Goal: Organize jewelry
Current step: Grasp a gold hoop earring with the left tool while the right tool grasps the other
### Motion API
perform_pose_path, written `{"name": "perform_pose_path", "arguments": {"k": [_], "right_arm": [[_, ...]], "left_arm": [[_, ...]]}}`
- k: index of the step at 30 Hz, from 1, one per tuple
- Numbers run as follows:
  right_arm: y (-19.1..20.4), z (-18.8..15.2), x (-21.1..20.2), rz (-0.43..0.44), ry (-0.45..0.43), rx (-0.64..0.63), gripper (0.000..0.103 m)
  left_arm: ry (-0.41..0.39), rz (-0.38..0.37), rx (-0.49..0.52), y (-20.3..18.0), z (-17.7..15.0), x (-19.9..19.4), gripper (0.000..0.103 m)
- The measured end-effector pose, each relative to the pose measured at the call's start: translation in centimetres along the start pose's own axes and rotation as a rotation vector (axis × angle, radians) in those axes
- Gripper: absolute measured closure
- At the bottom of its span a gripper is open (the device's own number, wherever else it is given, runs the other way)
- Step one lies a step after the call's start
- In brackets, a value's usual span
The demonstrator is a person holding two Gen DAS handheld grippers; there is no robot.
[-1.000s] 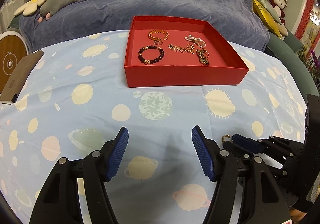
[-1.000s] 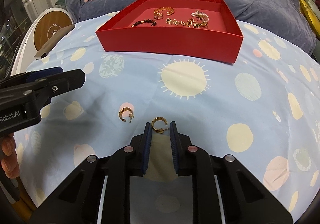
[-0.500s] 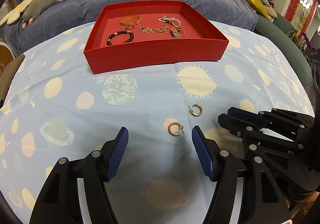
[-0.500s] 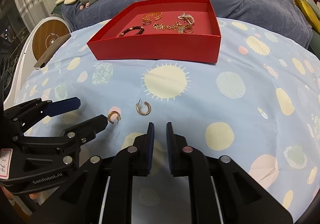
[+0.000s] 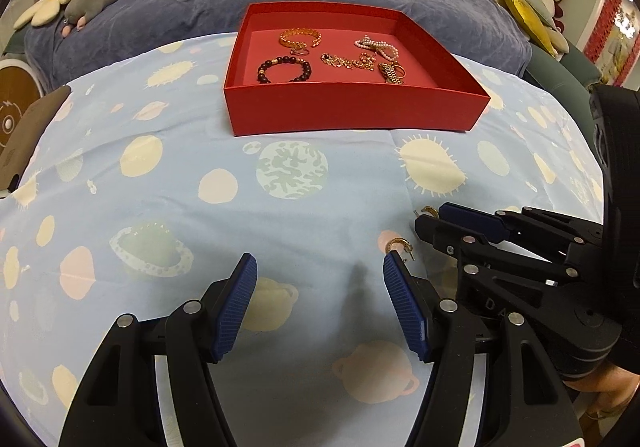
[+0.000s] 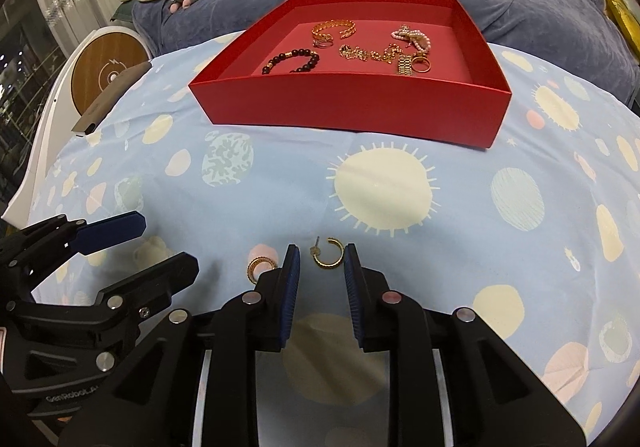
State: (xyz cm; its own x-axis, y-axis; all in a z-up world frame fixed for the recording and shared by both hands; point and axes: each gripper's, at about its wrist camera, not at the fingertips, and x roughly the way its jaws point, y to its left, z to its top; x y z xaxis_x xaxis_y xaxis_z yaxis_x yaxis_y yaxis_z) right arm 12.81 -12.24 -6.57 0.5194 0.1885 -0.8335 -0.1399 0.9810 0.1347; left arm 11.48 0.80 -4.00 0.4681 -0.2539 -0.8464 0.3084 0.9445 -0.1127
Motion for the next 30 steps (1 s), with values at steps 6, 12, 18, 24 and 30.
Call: {"name": "perform_pose_path", "arguments": {"k": [6,12,18,24,30], "right_arm": [[-0.2,-0.2,-0.2,-0.032,-0.006,-0.014,0.085],[-2.1,-0.1,-2.3,-0.032,-0.045,0.037,0.085],[-3.4,0.0,-3.4,-0.02,-0.055,0.076,0.085],[-4.3,-0.7,-3.8,-0.023,-0.05,0.091,0.085],[-5.3,-1.1,-4.2,-0.029,-0.05,0.107,0.085]], "left_arm": [[0.01,-0.027,0.001,0.1,-0.2,0.2,0.04],[0.015,-0.058,0.036,-1.6,-0.3,0.6,0.04],[0.004,-0.06,0.082,-3.7,-0.2,1.9,0.04],[0.002,-0.041,0.108,-4.8,-0.1,3.0,0.056],[-0.013,-0.007,0.128,-5.2,-0.1,3.2,0.075]]}}
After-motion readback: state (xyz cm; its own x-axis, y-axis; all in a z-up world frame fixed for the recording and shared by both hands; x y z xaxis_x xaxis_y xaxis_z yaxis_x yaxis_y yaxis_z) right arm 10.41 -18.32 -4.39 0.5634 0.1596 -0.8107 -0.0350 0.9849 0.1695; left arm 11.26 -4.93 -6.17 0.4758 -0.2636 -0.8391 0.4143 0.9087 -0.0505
